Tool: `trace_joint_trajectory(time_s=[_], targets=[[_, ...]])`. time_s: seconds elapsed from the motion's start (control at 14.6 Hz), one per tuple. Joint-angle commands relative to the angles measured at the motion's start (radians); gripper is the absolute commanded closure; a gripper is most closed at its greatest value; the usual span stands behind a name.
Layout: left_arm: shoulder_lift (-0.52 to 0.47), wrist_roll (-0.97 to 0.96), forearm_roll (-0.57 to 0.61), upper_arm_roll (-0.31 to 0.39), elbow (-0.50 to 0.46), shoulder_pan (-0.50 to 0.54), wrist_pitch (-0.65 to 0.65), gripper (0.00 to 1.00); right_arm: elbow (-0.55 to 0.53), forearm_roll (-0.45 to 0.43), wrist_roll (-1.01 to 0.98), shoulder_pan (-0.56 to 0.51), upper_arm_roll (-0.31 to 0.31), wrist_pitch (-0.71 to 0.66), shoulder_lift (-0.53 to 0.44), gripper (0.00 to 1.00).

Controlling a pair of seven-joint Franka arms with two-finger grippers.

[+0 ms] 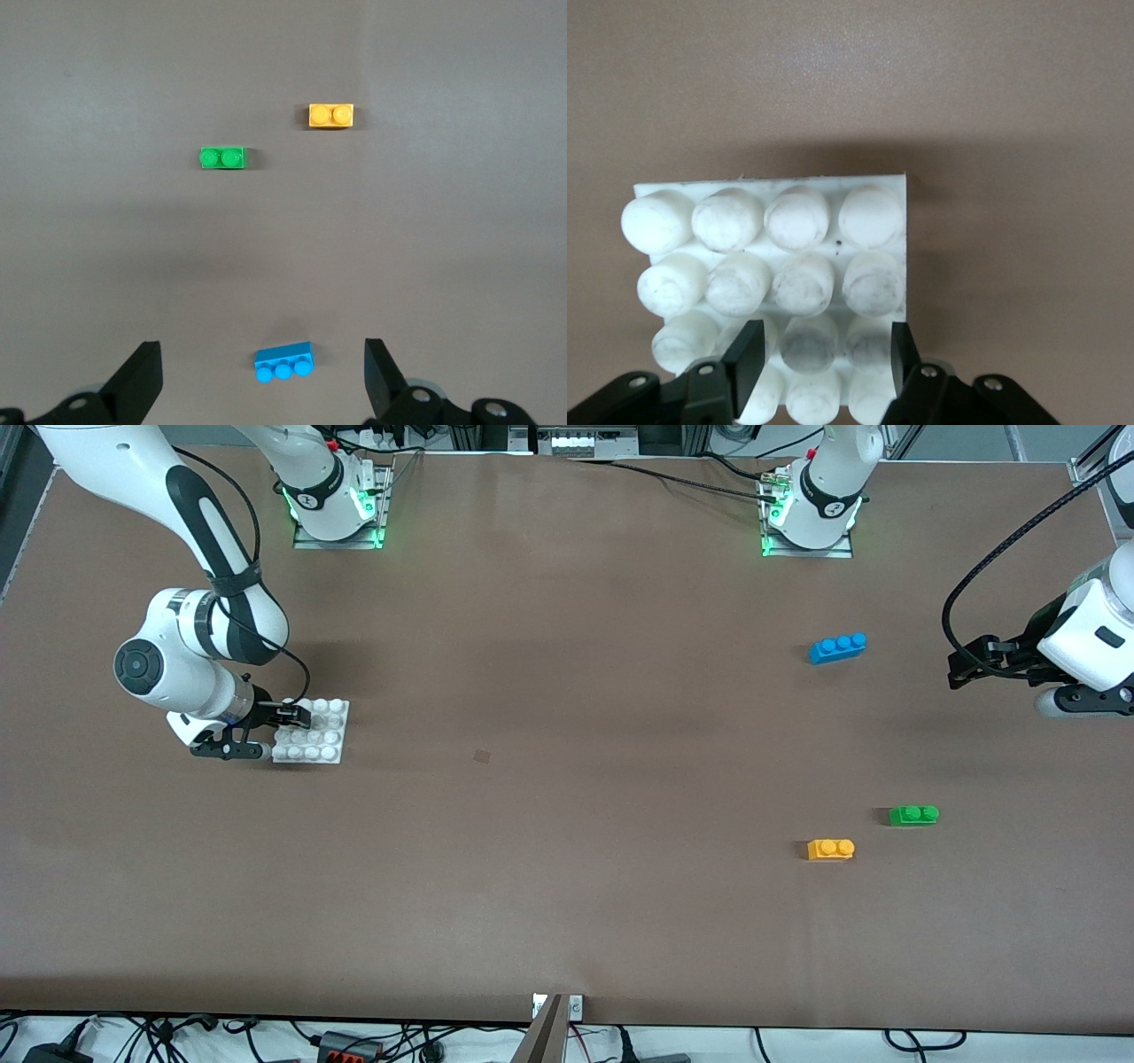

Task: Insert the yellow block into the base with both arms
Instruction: 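Reach the right gripper down over the white base plate, then close the right gripper on the white base plate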

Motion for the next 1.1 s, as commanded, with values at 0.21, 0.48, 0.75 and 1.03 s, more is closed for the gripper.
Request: trace_joint_trajectory(time_s=[0.21, 0.48, 0.75, 1.03], targets=[[-0.003, -0.001, 0.011, -0.007, 0.014, 0.007, -0.018, 0.00, 0.003, 0.020, -0.050, -0.023, 0.005, 0.045, 0.031, 0.34], [-0.001, -0.001, 0.011, -0.007, 0.014, 0.007, -0.018, 0.00, 0.005, 0.020, -0.050, -0.024, 0.006, 0.047, 0.033, 0.36], [-0.003, -0.001, 0.011, -0.007, 0.014, 0.007, -0.018, 0.00, 0.005, 0.020, -0.050, -0.023, 0.006, 0.045, 0.034, 0.56], [-0.001, -0.001, 0.011, -0.007, 0.014, 0.007, -0.018, 0.00, 0.005, 0.020, -0.050, 0.003, 0.010, 0.039, 0.038, 0.56]])
